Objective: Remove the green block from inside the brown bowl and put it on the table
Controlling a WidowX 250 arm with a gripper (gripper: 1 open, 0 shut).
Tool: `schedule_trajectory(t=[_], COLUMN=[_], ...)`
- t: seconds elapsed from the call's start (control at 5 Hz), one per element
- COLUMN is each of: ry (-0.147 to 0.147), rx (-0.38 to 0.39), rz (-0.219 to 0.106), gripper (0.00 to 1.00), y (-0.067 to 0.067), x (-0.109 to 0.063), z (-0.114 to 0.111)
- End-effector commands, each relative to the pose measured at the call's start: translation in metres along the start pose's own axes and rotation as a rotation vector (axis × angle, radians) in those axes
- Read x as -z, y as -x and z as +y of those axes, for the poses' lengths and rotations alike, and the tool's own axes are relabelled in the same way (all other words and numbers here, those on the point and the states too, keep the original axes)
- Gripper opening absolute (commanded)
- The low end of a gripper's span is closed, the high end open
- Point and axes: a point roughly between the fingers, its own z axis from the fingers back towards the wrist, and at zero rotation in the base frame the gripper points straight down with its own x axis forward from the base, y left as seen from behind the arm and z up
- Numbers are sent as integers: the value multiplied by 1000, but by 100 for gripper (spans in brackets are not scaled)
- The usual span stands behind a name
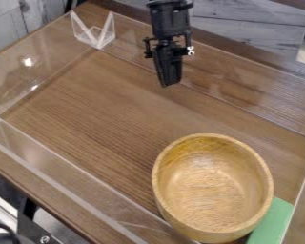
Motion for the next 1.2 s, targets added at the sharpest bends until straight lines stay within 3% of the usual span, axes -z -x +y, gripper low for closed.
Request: schedule_trajectory(t=[0.0,1.0], ry=[-23,16], rx=[38,120], rz=[-40,-32], gripper=[0,0], y=[-6,-8], x=[-15,-16], z=[-6,-10])
